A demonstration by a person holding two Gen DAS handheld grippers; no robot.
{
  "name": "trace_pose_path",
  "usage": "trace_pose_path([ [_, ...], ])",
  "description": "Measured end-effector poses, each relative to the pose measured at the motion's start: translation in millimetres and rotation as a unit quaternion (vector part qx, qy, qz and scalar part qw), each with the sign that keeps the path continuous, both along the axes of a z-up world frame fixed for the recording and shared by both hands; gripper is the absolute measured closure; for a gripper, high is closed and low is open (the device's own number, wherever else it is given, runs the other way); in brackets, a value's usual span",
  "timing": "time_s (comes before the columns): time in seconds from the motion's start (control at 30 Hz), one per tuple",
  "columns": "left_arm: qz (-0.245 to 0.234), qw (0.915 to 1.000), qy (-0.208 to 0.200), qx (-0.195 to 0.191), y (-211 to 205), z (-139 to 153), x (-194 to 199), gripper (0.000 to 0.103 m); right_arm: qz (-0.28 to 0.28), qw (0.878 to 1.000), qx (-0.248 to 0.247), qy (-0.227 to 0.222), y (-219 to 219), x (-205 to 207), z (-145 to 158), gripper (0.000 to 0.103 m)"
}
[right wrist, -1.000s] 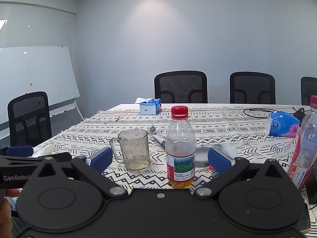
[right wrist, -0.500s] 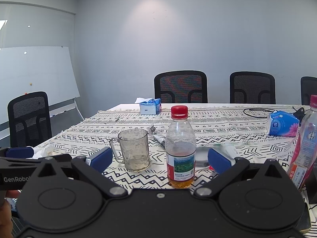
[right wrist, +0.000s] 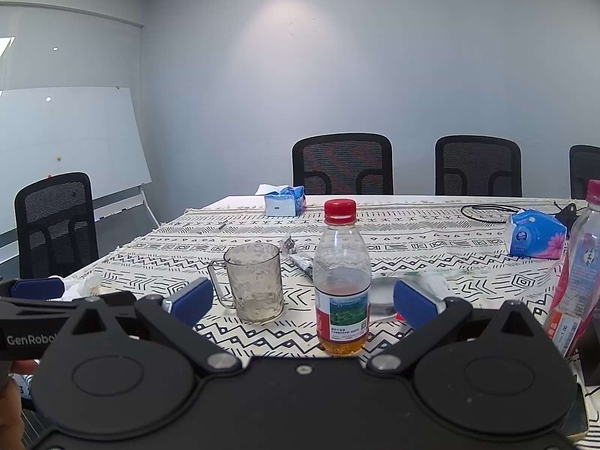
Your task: Unscrew bottle cap and pour
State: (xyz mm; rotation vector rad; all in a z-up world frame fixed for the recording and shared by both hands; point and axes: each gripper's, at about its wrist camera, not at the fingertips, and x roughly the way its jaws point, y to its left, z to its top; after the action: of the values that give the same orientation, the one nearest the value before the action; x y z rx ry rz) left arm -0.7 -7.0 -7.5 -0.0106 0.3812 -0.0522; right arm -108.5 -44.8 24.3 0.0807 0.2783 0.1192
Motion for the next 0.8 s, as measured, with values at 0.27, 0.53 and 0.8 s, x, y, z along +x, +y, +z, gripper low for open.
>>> trace_pose_path([
  [0.27,-0.134,0.9908,-0.009,0.019,-43.5,-31.3,51.4,0.005,0.024,0.999,0.003,-0.040,-48.8,6.9,8.2,0.000],
  [0.53,-0.242,0.9698,-0.025,0.024,-88.1,-51.2,113.2,0.005,0.067,0.996,0.001,-0.057,-70.3,45.2,17.5,0.001],
  [0.8,-0.270,0.9611,-0.037,0.047,-118.2,-66.6,147.8,0.018,0.121,0.992,-0.002,-0.028,-55.6,112.8,32.8,0.013],
])
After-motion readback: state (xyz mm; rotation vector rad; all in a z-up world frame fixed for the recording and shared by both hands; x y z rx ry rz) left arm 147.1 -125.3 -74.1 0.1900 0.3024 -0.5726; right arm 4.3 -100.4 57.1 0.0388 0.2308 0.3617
